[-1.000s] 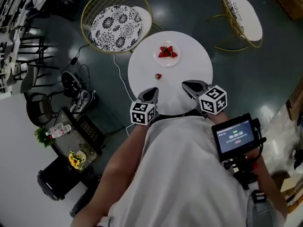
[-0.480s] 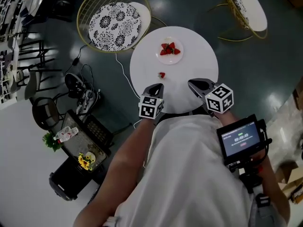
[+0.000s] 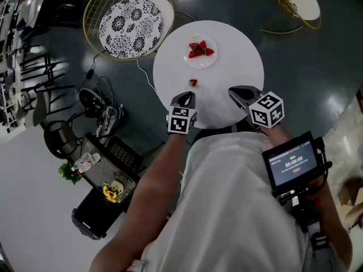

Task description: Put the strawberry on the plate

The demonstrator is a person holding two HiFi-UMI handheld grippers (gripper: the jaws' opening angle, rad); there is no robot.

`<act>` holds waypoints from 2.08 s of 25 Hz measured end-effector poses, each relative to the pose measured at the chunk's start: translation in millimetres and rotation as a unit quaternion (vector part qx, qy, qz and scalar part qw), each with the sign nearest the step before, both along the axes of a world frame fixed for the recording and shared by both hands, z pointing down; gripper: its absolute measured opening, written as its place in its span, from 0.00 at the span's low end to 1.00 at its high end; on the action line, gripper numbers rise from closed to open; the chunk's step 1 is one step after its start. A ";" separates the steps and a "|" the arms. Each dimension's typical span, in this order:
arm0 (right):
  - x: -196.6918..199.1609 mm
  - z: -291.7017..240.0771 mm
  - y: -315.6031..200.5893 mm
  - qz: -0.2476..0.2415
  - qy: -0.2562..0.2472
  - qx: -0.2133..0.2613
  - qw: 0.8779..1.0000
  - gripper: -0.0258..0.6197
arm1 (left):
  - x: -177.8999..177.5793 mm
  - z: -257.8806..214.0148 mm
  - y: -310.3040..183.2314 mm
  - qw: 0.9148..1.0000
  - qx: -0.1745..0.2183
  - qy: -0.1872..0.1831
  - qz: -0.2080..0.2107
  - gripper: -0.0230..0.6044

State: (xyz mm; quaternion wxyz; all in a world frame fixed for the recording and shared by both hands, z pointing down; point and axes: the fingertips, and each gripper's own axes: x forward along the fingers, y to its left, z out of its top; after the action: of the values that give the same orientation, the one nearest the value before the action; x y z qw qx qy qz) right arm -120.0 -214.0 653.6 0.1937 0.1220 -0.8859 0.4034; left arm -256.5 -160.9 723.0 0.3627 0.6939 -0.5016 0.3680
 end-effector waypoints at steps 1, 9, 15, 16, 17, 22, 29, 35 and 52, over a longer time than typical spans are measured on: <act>1.6 1.5 1.2 0.001 0.001 -0.002 1.000 0.05 | 0.9 1.2 -0.3 1.000 0.000 -0.002 0.003 0.05; 9.1 9.2 14.4 0.006 0.003 -0.011 1.000 0.05 | -3.0 7.1 -4.4 1.000 -0.005 -0.027 -0.006 0.05; 13.6 13.5 19.7 0.013 0.002 -0.016 1.000 0.05 | -6.8 10.8 -14.9 0.999 -0.010 -0.020 -0.036 0.14; 14.8 14.0 20.6 0.016 0.001 -0.017 1.000 0.05 | -7.2 11.5 -16.2 0.999 -0.010 -0.020 -0.038 0.15; 16.1 14.6 21.6 0.018 0.001 -0.018 1.000 0.05 | -7.5 12.6 -17.4 0.999 -0.011 -0.021 -0.039 0.17; 23.9 18.5 24.7 0.033 0.001 -0.022 0.999 0.05 | -9.2 20.6 -26.5 0.999 -0.016 -0.024 -0.041 0.18; 35.0 23.1 28.8 0.050 0.005 -0.026 0.998 0.05 | -11.8 31.5 -32.3 0.997 -0.035 -0.031 -0.054 0.23; 36.7 23.9 26.3 0.055 0.003 -0.028 0.998 0.05 | -14.3 37.5 -34.3 0.996 -0.050 -0.041 -0.063 0.23; 24.6 16.7 17.2 0.039 0.002 -0.013 0.999 0.05 | -12.6 19.6 -41.5 0.998 -0.008 -0.030 -0.057 0.11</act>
State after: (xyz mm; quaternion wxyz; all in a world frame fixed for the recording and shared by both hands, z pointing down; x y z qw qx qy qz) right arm -95.4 -196.8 670.3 0.1817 0.1545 -0.8749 0.4215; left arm -269.2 -202.4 742.6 0.3729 0.6501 -0.5480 0.3716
